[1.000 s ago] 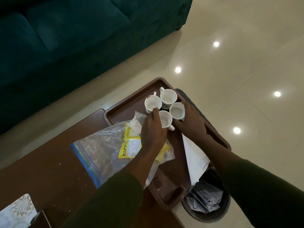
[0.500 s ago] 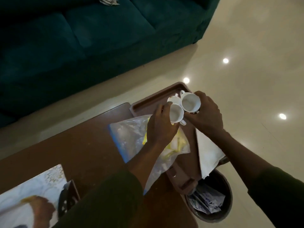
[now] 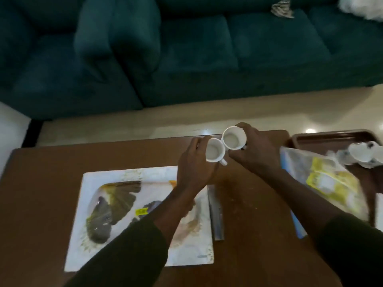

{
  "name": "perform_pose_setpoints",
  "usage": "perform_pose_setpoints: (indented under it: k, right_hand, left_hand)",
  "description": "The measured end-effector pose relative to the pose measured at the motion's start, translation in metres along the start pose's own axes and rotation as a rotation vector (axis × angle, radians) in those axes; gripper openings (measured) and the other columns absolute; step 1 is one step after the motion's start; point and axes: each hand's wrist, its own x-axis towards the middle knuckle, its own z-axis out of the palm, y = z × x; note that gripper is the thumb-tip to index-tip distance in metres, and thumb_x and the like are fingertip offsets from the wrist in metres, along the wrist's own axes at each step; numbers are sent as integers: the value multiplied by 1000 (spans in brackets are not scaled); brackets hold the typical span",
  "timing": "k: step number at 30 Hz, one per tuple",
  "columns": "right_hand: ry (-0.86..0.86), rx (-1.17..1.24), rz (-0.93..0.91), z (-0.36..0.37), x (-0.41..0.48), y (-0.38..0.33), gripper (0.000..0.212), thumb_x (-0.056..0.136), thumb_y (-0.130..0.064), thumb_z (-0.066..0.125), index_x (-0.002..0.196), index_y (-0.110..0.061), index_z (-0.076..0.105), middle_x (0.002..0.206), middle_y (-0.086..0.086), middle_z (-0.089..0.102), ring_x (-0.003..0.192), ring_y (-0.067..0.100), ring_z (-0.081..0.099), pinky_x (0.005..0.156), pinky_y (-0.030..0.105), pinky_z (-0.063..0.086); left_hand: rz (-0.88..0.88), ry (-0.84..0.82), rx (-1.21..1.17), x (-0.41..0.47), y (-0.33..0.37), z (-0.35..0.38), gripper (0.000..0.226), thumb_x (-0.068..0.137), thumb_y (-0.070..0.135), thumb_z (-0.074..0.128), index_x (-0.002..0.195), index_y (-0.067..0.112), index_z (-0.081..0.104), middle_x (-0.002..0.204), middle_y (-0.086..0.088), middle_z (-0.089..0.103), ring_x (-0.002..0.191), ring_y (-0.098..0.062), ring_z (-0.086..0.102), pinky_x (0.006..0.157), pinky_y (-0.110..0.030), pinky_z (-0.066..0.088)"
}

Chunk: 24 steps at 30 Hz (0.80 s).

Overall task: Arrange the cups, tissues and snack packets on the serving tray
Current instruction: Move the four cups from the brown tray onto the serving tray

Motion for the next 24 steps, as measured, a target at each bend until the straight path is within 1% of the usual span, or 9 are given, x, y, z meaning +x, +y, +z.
perform_pose_setpoints:
  k: [2, 4, 6, 8, 11, 15, 18, 21, 24]
  right_hand:
    - [-84, -14, -31, 35, -2, -37, 55, 65, -41, 71, 115, -33, 49, 111, -3, 65, 94, 24, 62, 72, 35, 52]
    - [-188, -26, -49, 68, -9, -64, 63, 64, -36, 75, 121, -35, 47, 120, -4, 62, 101, 24, 62, 74, 30, 47]
    - [-300, -39, -90, 101, -18, -87, 68, 63, -34, 75, 124, -35, 46, 125, -4, 60, 106, 24, 62, 80, 31, 49]
    - [-397, -77, -136, 128, -29, -101, 69, 63, -35, 74, 125, -36, 44, 127, -5, 60, 107, 24, 62, 84, 38, 53]
    - [-497, -221, -188, 162, -44, -109, 73, 65, -38, 72, 129, -36, 37, 127, -5, 60, 104, 25, 64, 81, 40, 55]
    - [-571, -333, -235, 185, -56, -105, 72, 68, -38, 72, 130, -36, 36, 126, -5, 61, 105, 24, 63, 79, 40, 52]
    - [-595, -378, -273, 192, -62, -102, 77, 66, -28, 75, 132, -36, 38, 130, -6, 60, 113, 23, 59, 83, 39, 52]
    - [-589, -389, -351, 198, -68, -100, 80, 65, -13, 77, 133, -35, 43, 136, -5, 56, 122, 22, 50, 96, 37, 46]
    - [-563, -399, -393, 200, -71, -103, 81, 68, -9, 77, 135, -38, 43, 149, -3, 42, 136, 23, 37, 109, 40, 36]
  left_hand:
    - [-84, 15, 35, -19, -47, -35, 57, 75, 46, 71, 126, 28, 52, 121, 7, 56, 105, -17, 60, 74, -28, 49]
    - [-171, 3, 72, -41, -88, -63, 57, 77, 45, 71, 127, 28, 51, 122, 6, 55, 107, -18, 60, 74, -26, 46]
    - [-216, -18, 105, -68, -127, -85, 56, 78, 42, 70, 129, 26, 52, 123, 3, 55, 109, -21, 61, 77, -31, 53]
    - [-265, -31, 146, -92, -154, -100, 58, 78, 39, 71, 130, 24, 52, 124, 0, 56, 109, -23, 61, 76, -36, 56]
    - [-334, -34, 122, -121, -181, -107, 56, 75, 31, 76, 127, 23, 55, 121, 0, 59, 109, -23, 61, 74, -34, 54]
    - [-427, -51, 49, -137, -193, -98, 62, 73, 26, 79, 129, 16, 54, 124, -5, 58, 114, -25, 59, 81, -35, 53]
    - [-494, -49, 11, -141, -194, -90, 65, 72, 26, 82, 127, 14, 51, 122, -6, 55, 108, -25, 60, 79, -35, 53]
    - [-558, -12, -21, -141, -190, -82, 68, 69, 28, 85, 125, 11, 48, 123, -8, 53, 109, -26, 59, 81, -39, 57]
    - [-575, -16, -1, -139, -191, -78, 79, 71, 34, 84, 134, 12, 42, 132, -10, 49, 119, -27, 55, 90, -47, 57]
